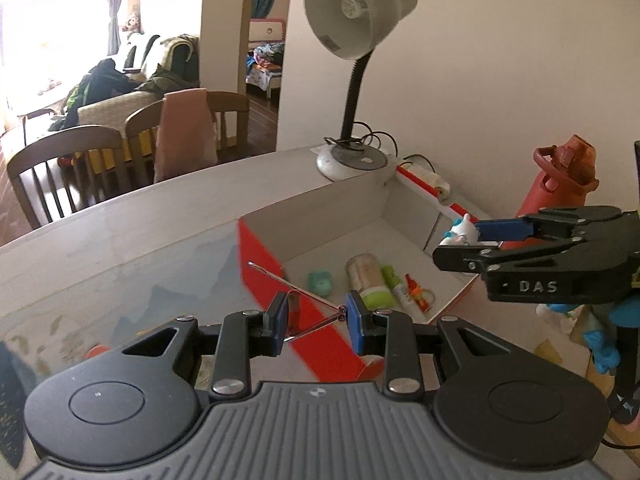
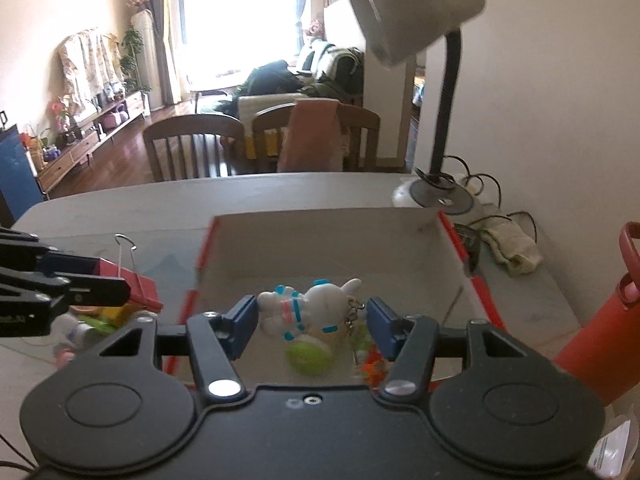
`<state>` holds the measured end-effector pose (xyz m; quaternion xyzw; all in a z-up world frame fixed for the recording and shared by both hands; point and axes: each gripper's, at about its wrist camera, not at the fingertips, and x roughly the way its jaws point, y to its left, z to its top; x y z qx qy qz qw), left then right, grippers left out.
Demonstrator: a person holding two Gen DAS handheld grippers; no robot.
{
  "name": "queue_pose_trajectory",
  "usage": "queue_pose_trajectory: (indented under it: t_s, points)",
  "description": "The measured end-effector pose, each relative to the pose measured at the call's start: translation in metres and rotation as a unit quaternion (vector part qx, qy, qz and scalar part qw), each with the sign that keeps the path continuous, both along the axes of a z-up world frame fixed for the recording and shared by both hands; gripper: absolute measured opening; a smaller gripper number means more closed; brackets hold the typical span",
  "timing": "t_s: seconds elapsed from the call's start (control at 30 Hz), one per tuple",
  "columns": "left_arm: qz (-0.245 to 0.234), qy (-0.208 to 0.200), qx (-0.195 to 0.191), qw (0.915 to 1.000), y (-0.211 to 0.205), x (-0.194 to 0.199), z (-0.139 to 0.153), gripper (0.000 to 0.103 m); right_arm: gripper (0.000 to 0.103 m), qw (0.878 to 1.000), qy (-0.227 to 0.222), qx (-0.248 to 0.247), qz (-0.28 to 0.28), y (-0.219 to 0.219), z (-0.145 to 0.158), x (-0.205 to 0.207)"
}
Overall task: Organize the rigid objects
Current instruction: 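Carry the binder clip and bunny keychain with both tools into the red box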
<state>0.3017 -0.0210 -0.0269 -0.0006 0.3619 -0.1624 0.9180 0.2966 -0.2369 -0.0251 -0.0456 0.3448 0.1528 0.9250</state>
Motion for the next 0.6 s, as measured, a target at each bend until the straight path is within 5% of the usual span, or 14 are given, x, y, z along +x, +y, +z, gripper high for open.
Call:
queue_pose_trajectory:
  t_s: [0.6]
  points:
    - [-0.013, 0.044, 0.047, 0.9978, -0.080, 0.105, -0.043, 0.029, 0.059, 0.997, 0.060, -0.050, 0.017, -0.036, -0.058, 0.055]
